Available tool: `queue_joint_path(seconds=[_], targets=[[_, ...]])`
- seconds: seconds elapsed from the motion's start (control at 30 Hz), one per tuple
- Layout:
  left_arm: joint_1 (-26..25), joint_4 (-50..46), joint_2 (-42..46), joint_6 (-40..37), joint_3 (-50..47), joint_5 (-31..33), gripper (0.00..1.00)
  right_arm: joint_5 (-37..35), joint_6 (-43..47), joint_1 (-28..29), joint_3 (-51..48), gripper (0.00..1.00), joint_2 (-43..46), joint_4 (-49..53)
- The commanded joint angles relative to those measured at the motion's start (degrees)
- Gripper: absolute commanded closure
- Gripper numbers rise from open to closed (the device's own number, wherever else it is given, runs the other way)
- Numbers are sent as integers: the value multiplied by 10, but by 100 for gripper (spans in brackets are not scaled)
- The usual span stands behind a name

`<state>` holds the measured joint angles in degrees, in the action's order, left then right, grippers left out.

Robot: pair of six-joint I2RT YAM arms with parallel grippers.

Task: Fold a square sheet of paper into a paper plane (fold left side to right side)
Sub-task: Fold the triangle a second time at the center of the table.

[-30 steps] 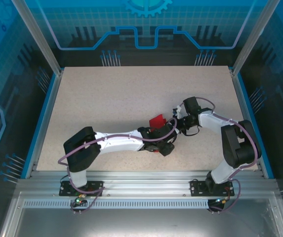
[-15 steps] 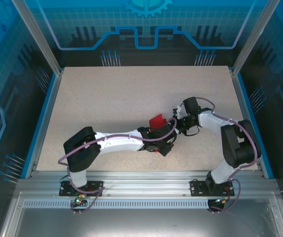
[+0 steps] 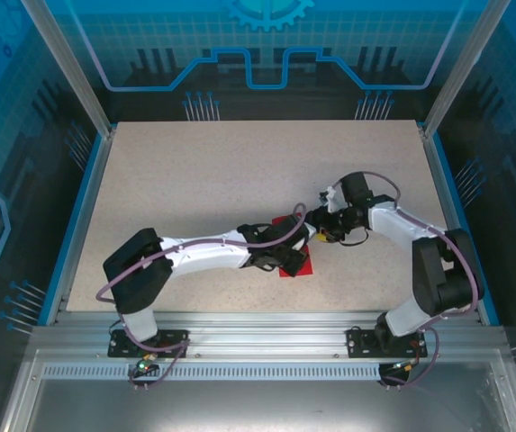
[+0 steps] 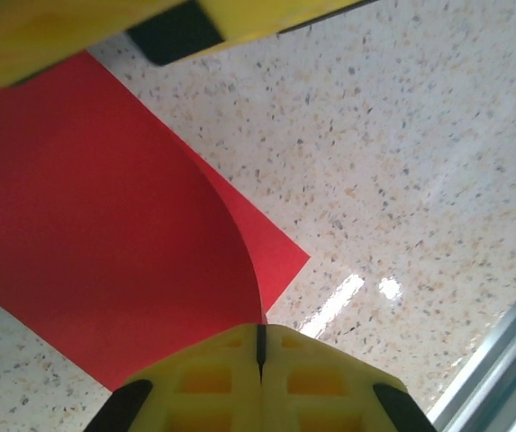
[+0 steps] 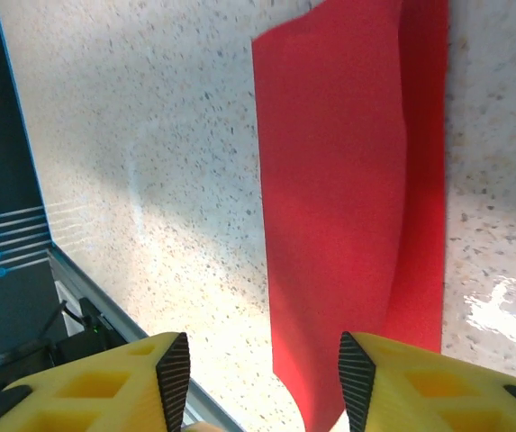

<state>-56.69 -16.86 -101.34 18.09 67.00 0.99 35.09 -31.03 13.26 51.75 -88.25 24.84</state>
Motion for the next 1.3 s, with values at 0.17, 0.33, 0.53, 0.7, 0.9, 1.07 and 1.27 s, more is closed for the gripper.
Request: queue_joint_path(seconds=[0.17,0.33,0.53,0.7,0.9,1.07,1.27], targets=[[45,60,35,44,-55,-94,100,27,39,-55,-40,48,101,45],[63,56,40,48,-69,-106,100,35,49,-52,-88,75,112,44],[85,49,52,50,-83,-106,100,18,30,-12,-128,91,84,8],[100,38,51,41,-80,-104,100,-12,22,25,-132,93,51,-1],[116,32,42,31,-76,-102,100,-49,21,43,-129,94,15,8],[121,25,28,20,-69,-100,100,-70,31,49,-127,94,-7,19],[126,14,15,7,-61,-92,100,-82,36,53,-126,94,-23,21]])
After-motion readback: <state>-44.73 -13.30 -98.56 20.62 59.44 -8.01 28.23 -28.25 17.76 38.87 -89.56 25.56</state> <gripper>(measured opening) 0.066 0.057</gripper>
